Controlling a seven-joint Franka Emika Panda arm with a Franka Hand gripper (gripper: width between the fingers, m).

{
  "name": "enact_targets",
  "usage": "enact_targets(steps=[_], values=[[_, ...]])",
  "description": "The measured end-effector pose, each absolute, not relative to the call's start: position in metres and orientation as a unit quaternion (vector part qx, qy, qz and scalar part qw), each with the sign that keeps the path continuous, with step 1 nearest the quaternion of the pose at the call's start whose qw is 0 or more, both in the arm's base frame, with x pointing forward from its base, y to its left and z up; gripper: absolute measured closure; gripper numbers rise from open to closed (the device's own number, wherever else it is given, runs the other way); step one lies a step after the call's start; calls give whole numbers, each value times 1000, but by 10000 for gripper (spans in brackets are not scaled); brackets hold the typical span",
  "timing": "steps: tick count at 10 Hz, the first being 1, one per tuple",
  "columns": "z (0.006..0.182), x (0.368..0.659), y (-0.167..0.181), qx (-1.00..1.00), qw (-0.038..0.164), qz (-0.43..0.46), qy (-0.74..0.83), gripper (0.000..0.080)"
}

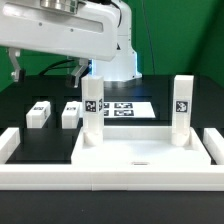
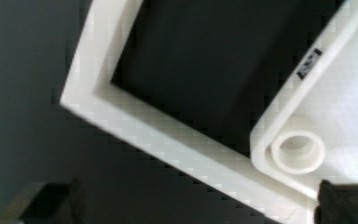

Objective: Assemble desk

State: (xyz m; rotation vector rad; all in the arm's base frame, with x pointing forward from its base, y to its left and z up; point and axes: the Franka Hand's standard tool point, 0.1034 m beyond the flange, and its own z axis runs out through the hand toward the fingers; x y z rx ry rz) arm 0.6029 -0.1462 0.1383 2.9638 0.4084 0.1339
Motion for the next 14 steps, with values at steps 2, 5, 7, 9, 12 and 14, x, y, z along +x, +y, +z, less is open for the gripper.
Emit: enact_targets(steps=[2,5,7,9,12,14], values=[[135,580,-181,998,38,33,43,151],[122,553,-195,997,10,-4,-82,151],[121,553,-195,997,9,-5,-81,151],[117,541,-201,993,-17,-30,-114,151],[106,507,-255,971,-107,-56,-206,151],[104,503,-258,970,-107,-59,-210,151]])
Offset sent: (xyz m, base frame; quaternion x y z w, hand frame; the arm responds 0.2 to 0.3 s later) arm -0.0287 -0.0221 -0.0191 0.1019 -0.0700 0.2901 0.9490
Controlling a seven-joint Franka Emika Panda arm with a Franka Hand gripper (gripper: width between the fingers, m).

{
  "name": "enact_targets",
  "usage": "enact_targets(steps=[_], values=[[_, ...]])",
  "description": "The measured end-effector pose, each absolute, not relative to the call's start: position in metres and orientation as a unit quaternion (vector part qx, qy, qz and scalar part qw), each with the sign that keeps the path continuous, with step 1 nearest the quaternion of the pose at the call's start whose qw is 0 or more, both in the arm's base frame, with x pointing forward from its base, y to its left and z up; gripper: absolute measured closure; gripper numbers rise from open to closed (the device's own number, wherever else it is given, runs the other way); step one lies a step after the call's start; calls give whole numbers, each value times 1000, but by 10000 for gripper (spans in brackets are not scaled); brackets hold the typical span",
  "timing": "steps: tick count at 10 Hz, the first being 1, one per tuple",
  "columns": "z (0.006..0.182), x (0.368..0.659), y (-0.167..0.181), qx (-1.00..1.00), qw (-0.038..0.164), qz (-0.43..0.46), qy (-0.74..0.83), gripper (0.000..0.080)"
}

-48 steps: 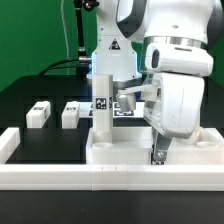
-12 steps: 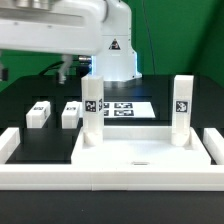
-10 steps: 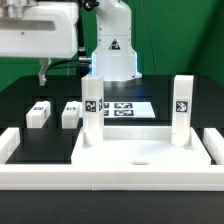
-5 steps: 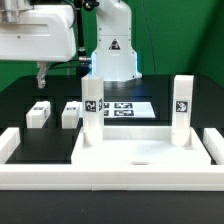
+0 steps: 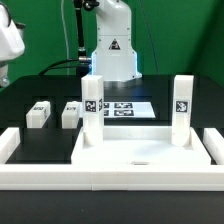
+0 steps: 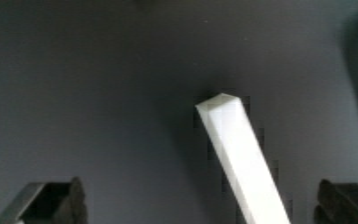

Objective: Assemble desk

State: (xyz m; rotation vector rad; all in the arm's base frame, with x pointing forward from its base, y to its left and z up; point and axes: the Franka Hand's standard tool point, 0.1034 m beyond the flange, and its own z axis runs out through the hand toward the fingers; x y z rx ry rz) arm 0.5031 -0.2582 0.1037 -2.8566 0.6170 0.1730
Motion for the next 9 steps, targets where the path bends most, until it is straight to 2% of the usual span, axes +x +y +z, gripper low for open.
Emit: enact_targets(steps=[1,2,3,4,5,7,8,9], values=[[103,502,-258,-970,108,62,209,151],[100,497,-251,-964,120,84,221,151],[89,486,-232,-946,148,148,249,151],[88,481,-219,-935,163,190,250,151],[90,472,-199,-915,189,252,251,151],[77,461,-196,-877,221,347,249,151],[73,466,-198,-879,210,353,243,151],[75,461,-193,-872,217,369,240,151]])
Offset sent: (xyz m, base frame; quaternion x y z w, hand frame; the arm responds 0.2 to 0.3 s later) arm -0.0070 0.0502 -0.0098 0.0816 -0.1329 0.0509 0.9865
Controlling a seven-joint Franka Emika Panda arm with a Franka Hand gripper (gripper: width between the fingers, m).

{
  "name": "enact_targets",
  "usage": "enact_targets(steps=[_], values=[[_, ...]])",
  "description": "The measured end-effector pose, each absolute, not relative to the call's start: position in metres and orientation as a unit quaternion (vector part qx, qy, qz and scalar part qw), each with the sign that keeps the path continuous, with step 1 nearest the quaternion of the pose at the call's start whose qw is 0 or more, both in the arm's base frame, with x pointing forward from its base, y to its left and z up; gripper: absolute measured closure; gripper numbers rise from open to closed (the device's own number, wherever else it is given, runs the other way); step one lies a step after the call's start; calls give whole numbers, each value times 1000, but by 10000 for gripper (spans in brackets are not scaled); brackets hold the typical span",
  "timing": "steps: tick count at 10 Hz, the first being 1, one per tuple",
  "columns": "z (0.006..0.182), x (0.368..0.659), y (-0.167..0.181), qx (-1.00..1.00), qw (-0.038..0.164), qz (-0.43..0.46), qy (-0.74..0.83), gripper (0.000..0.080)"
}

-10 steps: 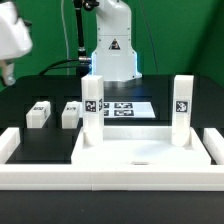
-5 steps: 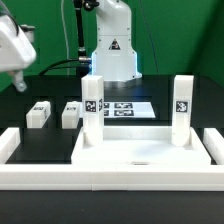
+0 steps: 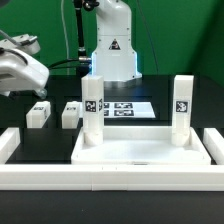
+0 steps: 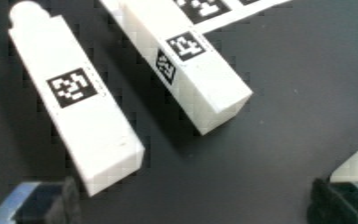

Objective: Assemble desk

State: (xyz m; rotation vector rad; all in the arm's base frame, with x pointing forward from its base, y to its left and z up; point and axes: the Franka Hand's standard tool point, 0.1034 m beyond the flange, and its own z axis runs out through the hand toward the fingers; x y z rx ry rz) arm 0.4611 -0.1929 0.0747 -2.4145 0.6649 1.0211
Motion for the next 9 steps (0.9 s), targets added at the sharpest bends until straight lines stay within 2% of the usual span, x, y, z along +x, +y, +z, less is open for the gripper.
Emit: enact_targets(steps=[2,9], values=[[71,463,-193,-876,212,361,241,151],[54,462,-158,-876,202,371,233,151]])
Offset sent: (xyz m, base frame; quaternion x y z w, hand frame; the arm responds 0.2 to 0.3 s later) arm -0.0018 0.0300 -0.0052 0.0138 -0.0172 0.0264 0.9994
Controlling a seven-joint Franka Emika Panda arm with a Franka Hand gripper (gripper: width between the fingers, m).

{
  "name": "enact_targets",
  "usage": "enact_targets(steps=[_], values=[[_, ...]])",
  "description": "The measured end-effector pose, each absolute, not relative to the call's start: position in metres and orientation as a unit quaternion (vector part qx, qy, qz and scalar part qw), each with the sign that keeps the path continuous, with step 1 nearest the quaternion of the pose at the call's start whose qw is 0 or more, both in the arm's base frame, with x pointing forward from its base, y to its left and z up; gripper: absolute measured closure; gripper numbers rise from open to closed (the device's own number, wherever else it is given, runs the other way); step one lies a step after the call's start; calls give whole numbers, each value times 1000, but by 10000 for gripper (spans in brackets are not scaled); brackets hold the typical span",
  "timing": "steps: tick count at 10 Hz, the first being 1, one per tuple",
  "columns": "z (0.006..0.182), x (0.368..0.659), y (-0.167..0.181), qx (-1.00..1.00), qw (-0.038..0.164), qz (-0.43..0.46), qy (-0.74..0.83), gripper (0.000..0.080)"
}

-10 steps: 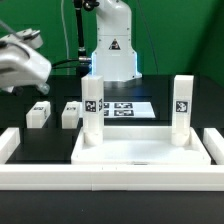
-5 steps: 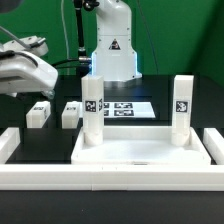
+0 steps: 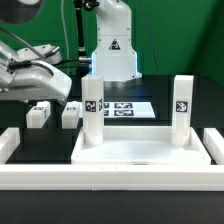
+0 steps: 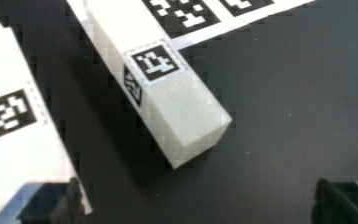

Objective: Assemble desk

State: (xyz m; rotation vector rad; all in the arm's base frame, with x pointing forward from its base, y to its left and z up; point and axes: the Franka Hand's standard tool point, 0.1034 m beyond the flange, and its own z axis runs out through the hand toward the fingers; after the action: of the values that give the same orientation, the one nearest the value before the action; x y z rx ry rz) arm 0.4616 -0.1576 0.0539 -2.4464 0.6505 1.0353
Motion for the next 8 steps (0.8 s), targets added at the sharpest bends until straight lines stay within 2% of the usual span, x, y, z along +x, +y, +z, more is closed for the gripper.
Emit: enact_targets(steps=[5,8], values=[[50,458,-156,-875,202,373,232,151],[39,446,-146,-874,195,378,234,151]])
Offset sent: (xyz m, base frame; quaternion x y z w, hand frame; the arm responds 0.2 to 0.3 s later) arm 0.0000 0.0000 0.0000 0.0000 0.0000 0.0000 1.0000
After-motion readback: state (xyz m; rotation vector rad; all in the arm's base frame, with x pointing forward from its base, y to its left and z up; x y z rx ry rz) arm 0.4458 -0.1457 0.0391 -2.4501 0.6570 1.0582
